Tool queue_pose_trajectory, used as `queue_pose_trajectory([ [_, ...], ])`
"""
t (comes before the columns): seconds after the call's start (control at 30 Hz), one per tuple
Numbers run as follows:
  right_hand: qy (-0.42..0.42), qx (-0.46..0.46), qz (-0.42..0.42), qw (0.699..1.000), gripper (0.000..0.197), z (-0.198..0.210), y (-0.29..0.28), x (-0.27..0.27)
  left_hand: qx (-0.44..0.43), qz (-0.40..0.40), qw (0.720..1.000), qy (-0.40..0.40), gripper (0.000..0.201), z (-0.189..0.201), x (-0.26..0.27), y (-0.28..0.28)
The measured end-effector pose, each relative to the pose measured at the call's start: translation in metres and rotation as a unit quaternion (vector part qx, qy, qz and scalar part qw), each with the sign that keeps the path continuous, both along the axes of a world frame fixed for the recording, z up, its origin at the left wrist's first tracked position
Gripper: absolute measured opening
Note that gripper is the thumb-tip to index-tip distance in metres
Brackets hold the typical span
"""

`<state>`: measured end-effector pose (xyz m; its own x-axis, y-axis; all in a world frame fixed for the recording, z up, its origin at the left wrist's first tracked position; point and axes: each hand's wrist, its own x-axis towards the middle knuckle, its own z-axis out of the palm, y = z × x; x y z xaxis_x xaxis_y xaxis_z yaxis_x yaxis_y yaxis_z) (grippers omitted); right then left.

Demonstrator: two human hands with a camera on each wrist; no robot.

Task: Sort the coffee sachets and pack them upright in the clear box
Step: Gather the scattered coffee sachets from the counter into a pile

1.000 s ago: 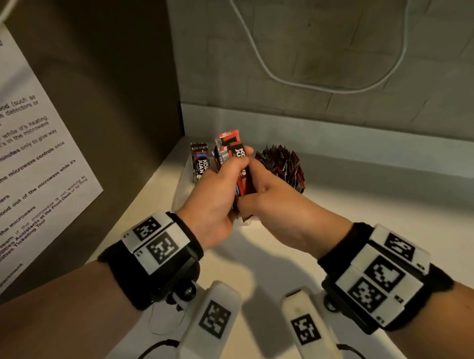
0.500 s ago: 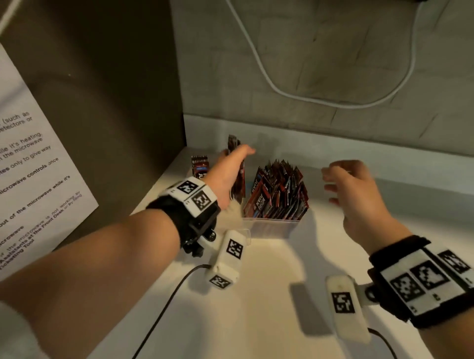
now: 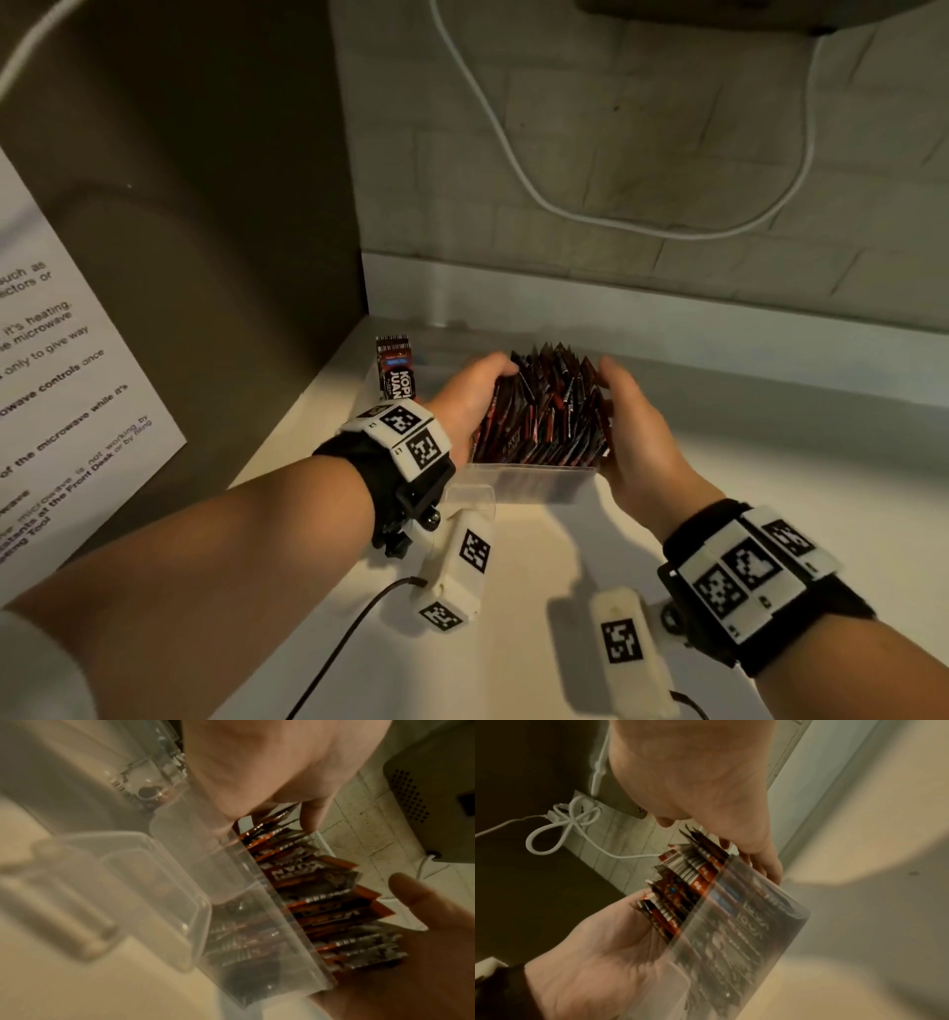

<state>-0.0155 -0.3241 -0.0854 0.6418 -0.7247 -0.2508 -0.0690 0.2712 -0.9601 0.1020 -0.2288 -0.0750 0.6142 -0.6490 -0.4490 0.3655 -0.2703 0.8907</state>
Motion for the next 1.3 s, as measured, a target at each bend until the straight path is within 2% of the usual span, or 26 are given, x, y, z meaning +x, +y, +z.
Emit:
queue_pose_trajectory([
  [0.17, -0.010, -0.006, 0.015, 1.000, 0.084, 0.000, 0.001, 0.004, -0.054, 0.032, 0.997, 0.043, 0.051, 0.001, -0.008, -0.013],
  [0.23, -0.009, -0.018, 0.019, 1.000, 0.080, 0.002, 0.005, 0.004, -0.054, 0.053, 0.997, 0.030, 0.042, -0.001, -0.012, -0.018],
  [0.33, -0.010, -0.029, 0.026, 0.999, 0.057, 0.001, 0.007, 0.004, -0.055, 0.063, 0.997, -0.001, 0.028, -0.006, -0.011, -0.021],
  [0.4, -0.008, -0.034, 0.026, 0.999, 0.051, 0.000, 0.006, 0.003, -0.060, 0.060, 0.996, -0.006, 0.024, -0.008, -0.010, -0.022],
  [0.53, -0.002, -0.042, 0.026, 0.999, 0.058, -0.002, 0.004, 0.004, -0.054, 0.055, 0.997, 0.008, 0.032, -0.008, -0.008, -0.022],
  [0.67, 0.006, -0.041, 0.019, 0.999, 0.054, -0.003, 0.003, 0.003, -0.044, 0.049, 0.998, 0.002, 0.028, -0.011, -0.004, -0.020],
  [0.97, 0.020, -0.031, 0.017, 0.999, 0.056, -0.004, 0.001, 0.003, -0.047, 0.017, 0.997, 0.062, 0.045, -0.009, -0.004, -0.018],
  [1.2, 0.025, -0.023, 0.023, 0.999, 0.066, -0.002, 0.005, 0.004, -0.083, 0.020, 0.995, 0.054, 0.043, -0.002, -0.012, -0.022],
  [1.3, 0.018, -0.023, 0.027, 0.999, 0.057, 0.000, 0.005, 0.003, -0.090, 0.030, 0.994, 0.048, 0.042, -0.004, -0.013, -0.023],
])
